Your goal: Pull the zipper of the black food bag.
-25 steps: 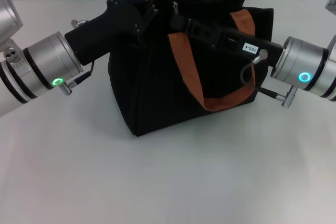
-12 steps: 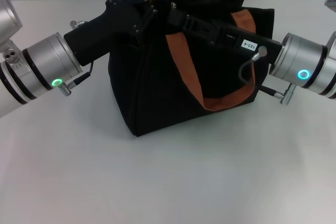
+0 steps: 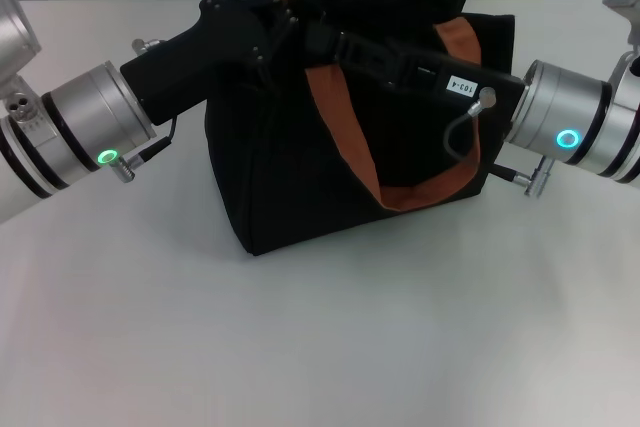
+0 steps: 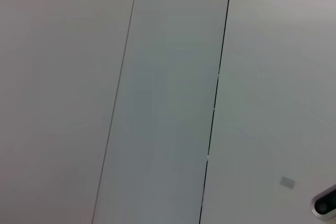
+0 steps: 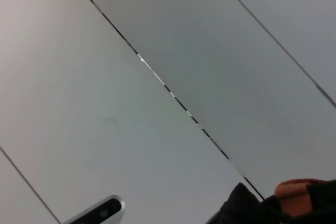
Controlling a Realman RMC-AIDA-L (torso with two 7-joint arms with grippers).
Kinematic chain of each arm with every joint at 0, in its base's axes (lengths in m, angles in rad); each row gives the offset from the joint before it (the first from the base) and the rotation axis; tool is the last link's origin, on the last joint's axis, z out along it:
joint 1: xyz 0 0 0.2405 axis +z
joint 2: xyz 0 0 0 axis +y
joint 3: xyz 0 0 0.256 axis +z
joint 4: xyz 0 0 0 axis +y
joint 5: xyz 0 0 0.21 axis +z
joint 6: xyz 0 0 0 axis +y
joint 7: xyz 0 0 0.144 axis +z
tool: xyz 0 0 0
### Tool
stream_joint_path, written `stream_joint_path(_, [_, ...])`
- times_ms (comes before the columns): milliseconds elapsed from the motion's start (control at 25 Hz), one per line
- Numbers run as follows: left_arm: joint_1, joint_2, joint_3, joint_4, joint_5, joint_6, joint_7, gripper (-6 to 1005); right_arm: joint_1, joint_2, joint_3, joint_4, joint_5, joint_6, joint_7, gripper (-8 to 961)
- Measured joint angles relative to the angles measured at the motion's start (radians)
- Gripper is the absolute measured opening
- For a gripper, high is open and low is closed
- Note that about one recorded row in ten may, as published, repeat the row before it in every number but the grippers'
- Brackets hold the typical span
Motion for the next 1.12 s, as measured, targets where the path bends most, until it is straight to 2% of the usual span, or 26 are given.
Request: stream_joint_path(1120, [-0.005, -0.001, 0.0, 0.0, -0.009, -0.001, 0.001, 23, -0.015, -0.002, 0.009, -0.006, 0.002, 0.047, 0.052, 326])
